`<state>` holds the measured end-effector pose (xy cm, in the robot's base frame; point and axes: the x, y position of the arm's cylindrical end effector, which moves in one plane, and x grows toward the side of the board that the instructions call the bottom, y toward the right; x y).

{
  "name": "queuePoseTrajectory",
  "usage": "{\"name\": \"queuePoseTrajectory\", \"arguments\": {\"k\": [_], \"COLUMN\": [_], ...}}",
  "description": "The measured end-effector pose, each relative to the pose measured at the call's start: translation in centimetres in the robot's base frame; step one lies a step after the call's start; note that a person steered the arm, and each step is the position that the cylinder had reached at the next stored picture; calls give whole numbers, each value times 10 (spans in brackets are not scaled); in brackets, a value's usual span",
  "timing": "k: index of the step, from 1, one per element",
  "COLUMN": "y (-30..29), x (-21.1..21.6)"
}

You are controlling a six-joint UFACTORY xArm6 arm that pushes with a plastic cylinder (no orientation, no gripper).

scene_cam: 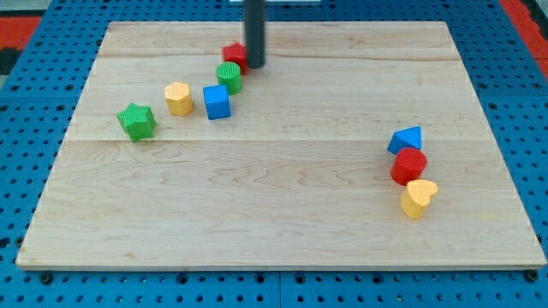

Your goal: Slide the green circle to the top of the green star

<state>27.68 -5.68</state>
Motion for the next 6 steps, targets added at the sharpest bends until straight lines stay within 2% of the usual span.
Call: {"name": "queuePoseTrajectory", "arguments": {"k": [1,2,3,4,5,6], "y": [-77,-48,54,33,-17,-10], "x": [-51,-28,23,44,45,61]}}
